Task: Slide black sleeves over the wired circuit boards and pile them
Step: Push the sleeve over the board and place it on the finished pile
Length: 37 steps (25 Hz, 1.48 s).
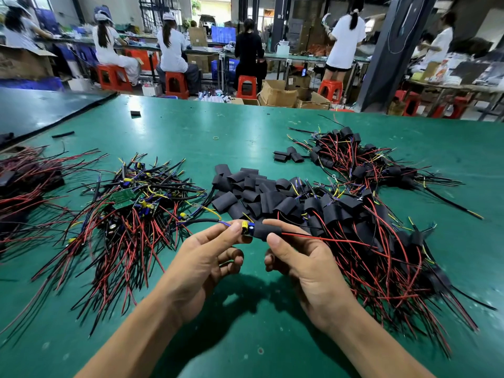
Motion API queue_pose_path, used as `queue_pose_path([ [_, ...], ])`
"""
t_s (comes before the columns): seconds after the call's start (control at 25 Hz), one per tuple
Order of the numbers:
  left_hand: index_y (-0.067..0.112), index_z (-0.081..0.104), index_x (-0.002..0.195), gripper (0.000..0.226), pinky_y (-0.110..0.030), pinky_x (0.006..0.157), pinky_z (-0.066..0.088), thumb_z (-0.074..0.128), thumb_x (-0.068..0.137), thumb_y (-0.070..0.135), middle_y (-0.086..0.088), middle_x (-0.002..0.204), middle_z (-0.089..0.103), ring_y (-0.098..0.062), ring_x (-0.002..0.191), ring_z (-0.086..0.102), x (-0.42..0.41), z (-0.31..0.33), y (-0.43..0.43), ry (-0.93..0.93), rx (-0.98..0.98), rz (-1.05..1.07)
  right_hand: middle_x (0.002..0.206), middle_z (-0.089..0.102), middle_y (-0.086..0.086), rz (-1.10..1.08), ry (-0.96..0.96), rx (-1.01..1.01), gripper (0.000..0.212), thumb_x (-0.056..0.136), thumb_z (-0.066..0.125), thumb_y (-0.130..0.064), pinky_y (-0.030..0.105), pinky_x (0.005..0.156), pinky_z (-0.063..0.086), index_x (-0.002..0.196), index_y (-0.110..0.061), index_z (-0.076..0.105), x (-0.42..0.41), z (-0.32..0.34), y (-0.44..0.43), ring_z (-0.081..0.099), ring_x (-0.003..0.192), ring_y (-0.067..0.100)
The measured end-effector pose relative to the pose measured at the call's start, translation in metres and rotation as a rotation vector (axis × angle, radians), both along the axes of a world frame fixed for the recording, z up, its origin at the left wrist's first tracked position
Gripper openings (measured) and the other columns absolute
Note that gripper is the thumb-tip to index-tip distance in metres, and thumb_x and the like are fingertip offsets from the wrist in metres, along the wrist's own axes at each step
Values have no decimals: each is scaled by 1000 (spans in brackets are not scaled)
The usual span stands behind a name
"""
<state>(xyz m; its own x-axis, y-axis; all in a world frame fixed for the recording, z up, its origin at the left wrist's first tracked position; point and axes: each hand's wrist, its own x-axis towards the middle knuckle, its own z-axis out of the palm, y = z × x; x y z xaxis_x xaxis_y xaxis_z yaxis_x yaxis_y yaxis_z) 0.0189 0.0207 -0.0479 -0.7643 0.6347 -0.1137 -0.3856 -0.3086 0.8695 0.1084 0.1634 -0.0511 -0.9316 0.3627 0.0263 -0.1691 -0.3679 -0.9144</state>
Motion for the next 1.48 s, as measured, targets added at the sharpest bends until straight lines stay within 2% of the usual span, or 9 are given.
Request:
queue_pose_path([
  [0.2, 20, 79, 91, 30, -18, 56, 48, 77, 67, 38, -2, 86, 72, -10, 54, 58, 3, -2, 0, 32, -29, 0, 98, 74, 6, 108, -9, -107, 39, 73, 78, -22, 19, 64, 53, 110, -10, 76, 3, 3, -1, 59, 63, 10],
  [0.4, 15, 77, 93, 33, -19, 53, 44, 73, 73, 41, -11, 95, 75, -16, 54, 59, 5, -2, 1, 244, -102, 72, 98, 75, 7, 138, -24, -190, 36, 73, 77, -26, 20, 67, 54, 106, -10, 77, 3, 5, 2, 60, 64, 9],
  [0.48, 15, 77, 93, 33, -19, 52, 45, 72, 73, 41, -11, 94, 75, -16, 54, 59, 6, -2, 2, 255, -93, 76, 99, 75, 9, 143, -19, -214, 35, 75, 76, -26, 21, 67, 55, 104, -8, 78, 2, 6, 2, 61, 64, 9],
  [0.68, 21, 77, 92, 28, -19, 50, 44, 74, 71, 40, -6, 89, 76, -17, 54, 60, 10, -2, 3, 330, -105, 124, 93, 75, 10, 74, -70, -277, 31, 71, 77, -27, 22, 60, 56, 93, -6, 79, 1, 6, -1, 61, 59, 11],
  [0.92, 26, 75, 96, 16, -21, 53, 46, 74, 81, 33, 1, 78, 74, -13, 53, 60, 12, -3, 1, 576, -192, 188, 82, 72, 9, 26, -151, -365, 27, 71, 76, -31, 21, 58, 56, 86, -8, 81, -1, 7, -3, 62, 58, 11],
  [1.12, 29, 76, 94, 16, -23, 54, 46, 74, 78, 33, 0, 78, 74, -13, 54, 60, 12, -3, 2, 529, -189, 193, 71, 69, 6, 10, -186, -388, 24, 74, 74, -33, 21, 54, 56, 79, -10, 81, -2, 9, -4, 62, 54, 9],
  [1.32, 26, 76, 93, 19, -18, 52, 46, 75, 77, 37, 1, 71, 71, -12, 53, 58, 13, -3, 3, 564, -201, 240, 81, 72, 6, 18, -155, -269, 25, 69, 78, -33, 21, 59, 56, 83, -13, 81, 0, 6, -9, 64, 60, 10],
  [1.4, 26, 77, 94, 25, -21, 52, 45, 75, 75, 42, 1, 75, 72, -13, 54, 56, 13, -5, 4, 480, -183, 215, 77, 72, 5, 16, -141, -239, 23, 70, 78, -32, 20, 58, 55, 85, -15, 81, 1, 4, -11, 64, 60, 10],
  [1.48, 24, 78, 99, 34, -25, 56, 44, 76, 71, 44, 1, 84, 74, -14, 56, 54, 14, -7, 5, 330, -140, 139, 83, 73, 6, 22, -105, -214, 29, 72, 77, -34, 20, 60, 55, 92, -14, 81, 1, 4, -12, 63, 60, 9],
])
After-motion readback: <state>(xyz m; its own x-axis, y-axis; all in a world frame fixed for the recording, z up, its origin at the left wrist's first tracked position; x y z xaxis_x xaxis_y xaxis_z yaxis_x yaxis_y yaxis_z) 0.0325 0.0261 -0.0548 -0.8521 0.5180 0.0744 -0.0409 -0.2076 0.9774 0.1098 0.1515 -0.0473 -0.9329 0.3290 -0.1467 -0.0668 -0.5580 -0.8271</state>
